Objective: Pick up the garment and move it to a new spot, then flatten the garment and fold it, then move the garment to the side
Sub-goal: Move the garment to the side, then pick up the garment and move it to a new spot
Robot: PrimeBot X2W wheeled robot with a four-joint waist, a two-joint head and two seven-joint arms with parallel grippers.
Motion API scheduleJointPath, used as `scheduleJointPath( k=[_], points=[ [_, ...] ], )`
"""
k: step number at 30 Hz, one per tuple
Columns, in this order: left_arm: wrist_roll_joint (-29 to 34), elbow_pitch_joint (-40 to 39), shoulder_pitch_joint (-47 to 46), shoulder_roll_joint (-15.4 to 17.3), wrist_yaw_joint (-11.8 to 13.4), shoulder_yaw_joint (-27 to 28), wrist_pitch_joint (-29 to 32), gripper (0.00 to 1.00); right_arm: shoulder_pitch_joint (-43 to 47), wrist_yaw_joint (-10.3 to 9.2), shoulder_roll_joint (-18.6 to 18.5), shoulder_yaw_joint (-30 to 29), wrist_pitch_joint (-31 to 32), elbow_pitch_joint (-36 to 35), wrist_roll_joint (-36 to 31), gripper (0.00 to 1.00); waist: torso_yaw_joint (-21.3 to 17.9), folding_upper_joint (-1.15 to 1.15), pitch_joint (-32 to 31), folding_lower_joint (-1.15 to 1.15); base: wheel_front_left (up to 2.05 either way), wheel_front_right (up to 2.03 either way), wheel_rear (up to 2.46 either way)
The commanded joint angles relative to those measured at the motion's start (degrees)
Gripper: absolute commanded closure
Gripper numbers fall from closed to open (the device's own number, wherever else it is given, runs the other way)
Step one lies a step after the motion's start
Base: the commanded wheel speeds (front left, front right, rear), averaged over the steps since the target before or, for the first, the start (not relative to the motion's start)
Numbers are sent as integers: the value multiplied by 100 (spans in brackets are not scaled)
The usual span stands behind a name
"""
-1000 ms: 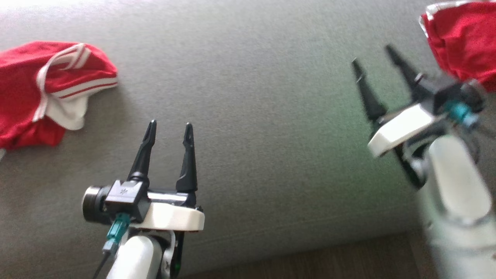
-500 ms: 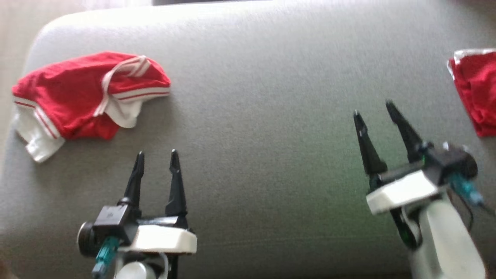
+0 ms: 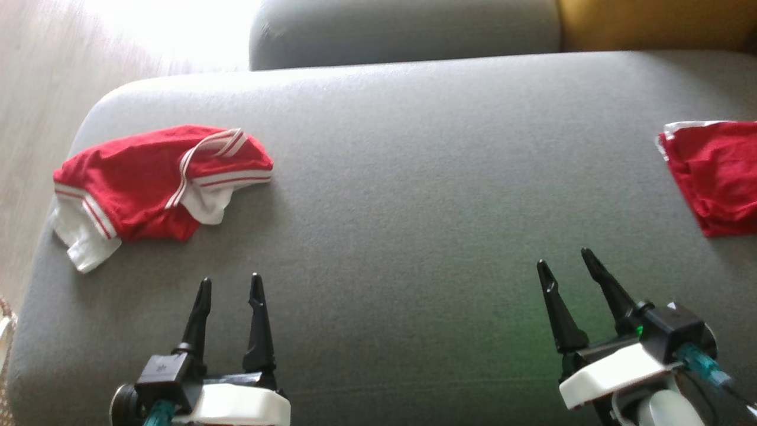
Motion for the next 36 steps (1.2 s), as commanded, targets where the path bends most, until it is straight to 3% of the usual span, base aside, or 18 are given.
scheduleJointPath(
  k=[1, 20, 36],
  points=[
    [70, -239, -175, -17, -28, 186, -28, 0, -103, -2, 23, 143, -52, -173, 37, 0, -44, 0, -46, 1, 0, 0, 0],
    [174, -254, -115, -17, 4, 190, -28, 0, 41, -2, 23, 175, -52, -246, 83, 0, 62, 0, -133, 1, 0, 0, 0],
    [156, -247, 15, -17, 21, 188, -28, 0, 273, -2, 23, 457, -52, -292, 217, 0, 1233, 0, -347, 1, 0, 0, 0]
  ],
)
